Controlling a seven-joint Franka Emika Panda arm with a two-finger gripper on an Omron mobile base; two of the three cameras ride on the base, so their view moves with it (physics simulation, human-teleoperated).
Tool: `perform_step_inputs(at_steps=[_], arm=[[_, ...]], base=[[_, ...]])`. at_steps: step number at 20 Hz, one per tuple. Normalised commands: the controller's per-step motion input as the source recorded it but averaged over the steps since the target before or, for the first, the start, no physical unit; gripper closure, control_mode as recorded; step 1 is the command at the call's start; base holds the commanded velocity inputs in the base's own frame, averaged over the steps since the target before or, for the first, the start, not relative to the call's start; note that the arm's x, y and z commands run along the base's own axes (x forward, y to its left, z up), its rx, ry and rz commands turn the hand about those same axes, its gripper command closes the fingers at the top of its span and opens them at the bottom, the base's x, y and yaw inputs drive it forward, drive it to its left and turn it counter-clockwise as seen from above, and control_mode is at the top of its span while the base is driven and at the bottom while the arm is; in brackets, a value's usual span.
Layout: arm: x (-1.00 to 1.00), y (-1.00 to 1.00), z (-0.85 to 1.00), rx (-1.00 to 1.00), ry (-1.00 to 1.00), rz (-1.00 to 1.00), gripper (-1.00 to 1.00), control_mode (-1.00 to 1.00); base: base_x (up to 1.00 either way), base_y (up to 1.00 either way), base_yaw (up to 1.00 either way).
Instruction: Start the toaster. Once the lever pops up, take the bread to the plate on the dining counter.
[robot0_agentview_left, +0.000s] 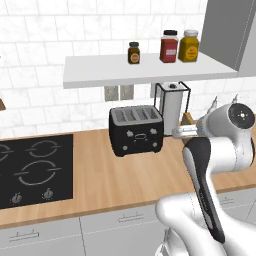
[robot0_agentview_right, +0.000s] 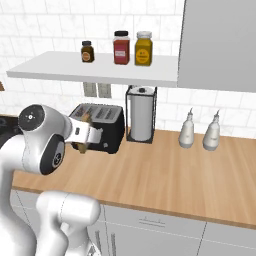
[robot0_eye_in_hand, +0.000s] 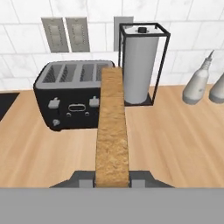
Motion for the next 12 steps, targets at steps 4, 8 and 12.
perform_step_inputs(at_steps=[4,8,12], arm=[[-0.37,-0.17,0.0,0.0,0.0,0.0,1.0,-1.0],[-0.27,-0.02,0.0,0.0,0.0,0.0,1.0,-1.0],[-0.13,0.0,0.0,-0.01,0.0,0.0,1.0,1.0]], base=[[0.0,0.0,0.0],[0.0,0.0,0.0],[-0.16,0.01,0.0]])
